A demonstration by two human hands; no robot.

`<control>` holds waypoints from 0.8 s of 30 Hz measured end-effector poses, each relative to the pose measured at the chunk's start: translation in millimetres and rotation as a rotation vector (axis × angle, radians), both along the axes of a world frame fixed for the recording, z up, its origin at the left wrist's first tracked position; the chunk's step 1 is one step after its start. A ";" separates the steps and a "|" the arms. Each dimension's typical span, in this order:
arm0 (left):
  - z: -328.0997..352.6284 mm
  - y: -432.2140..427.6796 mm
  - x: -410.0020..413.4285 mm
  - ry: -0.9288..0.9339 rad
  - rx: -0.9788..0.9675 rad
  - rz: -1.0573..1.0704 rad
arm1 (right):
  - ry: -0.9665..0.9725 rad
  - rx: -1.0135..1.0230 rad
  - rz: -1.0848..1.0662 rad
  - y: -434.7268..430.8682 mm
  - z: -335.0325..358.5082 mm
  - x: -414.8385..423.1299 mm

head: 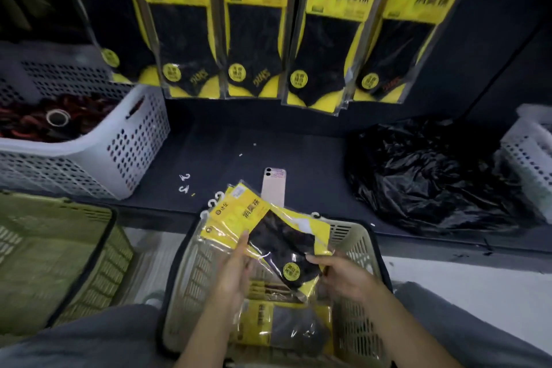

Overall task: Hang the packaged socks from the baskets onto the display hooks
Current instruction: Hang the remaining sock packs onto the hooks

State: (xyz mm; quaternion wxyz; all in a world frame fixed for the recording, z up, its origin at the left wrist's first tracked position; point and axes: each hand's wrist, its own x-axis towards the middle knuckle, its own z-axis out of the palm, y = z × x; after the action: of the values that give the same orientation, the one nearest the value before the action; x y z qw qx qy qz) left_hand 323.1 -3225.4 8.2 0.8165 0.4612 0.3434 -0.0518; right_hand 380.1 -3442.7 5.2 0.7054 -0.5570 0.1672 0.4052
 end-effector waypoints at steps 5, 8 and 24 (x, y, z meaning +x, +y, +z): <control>78.1 -3.6 34.1 -0.277 0.204 0.086 | -0.448 -0.273 -0.144 13.6 67.9 19.9; 123.4 -3.8 52.3 -0.412 0.410 -0.052 | -0.792 -0.303 -0.213 20.4 121.2 36.4; 235.2 -33.5 102.5 -0.797 0.603 -0.214 | -1.067 -0.074 -0.498 6.4 246.3 71.7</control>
State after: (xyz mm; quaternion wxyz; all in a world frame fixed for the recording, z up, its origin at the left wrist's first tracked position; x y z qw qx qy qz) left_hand 425.6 -3259.0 243.3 0.7047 0.6928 -0.0443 0.1462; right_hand 451.8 -3436.3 251.5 0.7460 -0.6522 -0.0709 -0.1148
